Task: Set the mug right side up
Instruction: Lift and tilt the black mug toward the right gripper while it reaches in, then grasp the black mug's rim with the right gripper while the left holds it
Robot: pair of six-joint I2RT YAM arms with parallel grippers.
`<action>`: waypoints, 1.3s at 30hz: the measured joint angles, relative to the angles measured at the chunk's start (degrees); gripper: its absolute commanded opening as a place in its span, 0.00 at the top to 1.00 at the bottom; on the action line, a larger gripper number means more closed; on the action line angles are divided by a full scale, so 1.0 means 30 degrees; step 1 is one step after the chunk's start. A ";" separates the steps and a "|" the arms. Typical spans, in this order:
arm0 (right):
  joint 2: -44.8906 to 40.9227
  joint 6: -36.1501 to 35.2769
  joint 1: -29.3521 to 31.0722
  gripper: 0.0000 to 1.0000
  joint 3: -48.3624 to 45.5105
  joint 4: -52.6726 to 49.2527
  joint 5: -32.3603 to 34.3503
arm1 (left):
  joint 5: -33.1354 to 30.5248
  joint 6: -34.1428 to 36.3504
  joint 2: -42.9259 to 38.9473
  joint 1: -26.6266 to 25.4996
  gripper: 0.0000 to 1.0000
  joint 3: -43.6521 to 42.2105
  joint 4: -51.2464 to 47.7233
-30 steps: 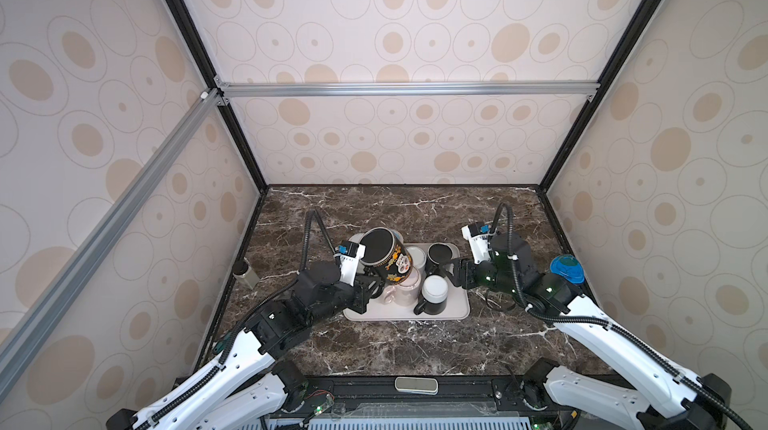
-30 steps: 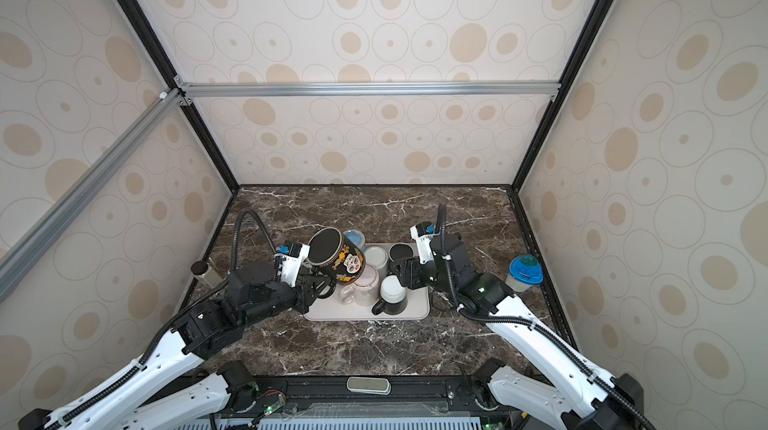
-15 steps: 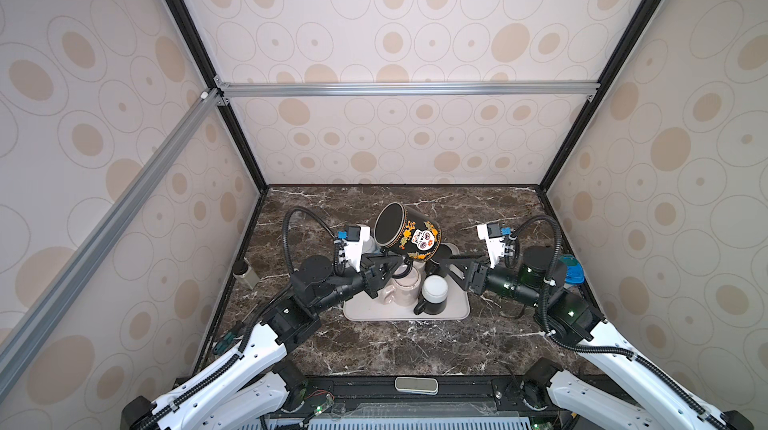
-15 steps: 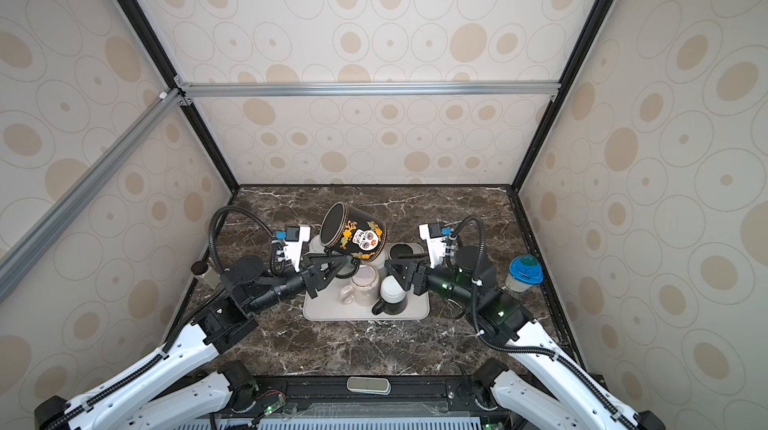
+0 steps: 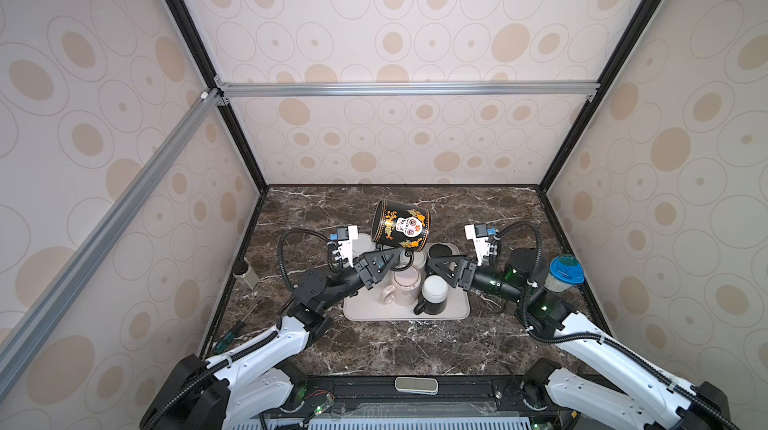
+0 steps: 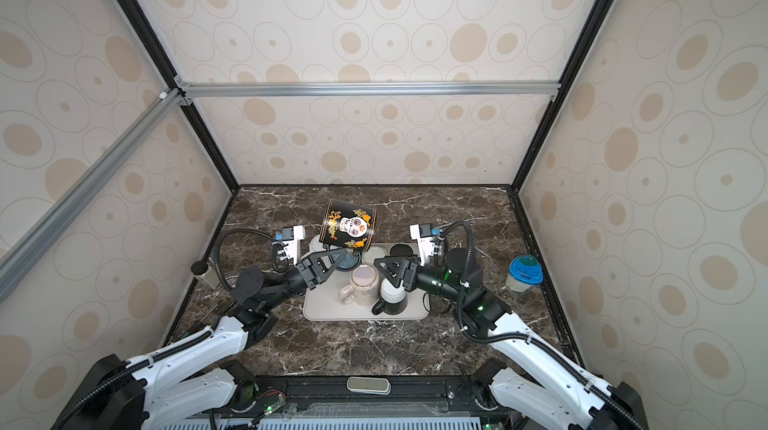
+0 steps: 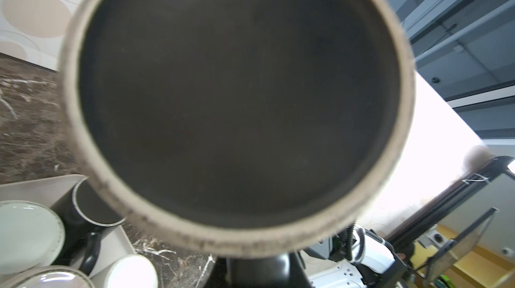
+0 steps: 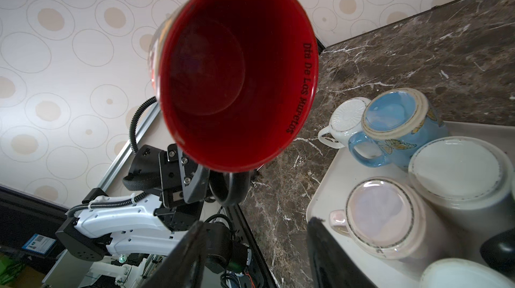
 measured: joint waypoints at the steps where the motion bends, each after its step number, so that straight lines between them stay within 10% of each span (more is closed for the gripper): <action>1: 0.0277 0.0168 0.0000 0.43 0.0000 0.0474 -0.0058 | 0.0029 -0.0277 0.0087 0.0000 1.00 -0.0117 0.0466; 39: 0.4342 0.1727 0.1625 0.61 0.1290 0.5413 -0.0321 | -0.0503 -0.3461 0.4051 -0.0131 1.00 -0.0568 0.7402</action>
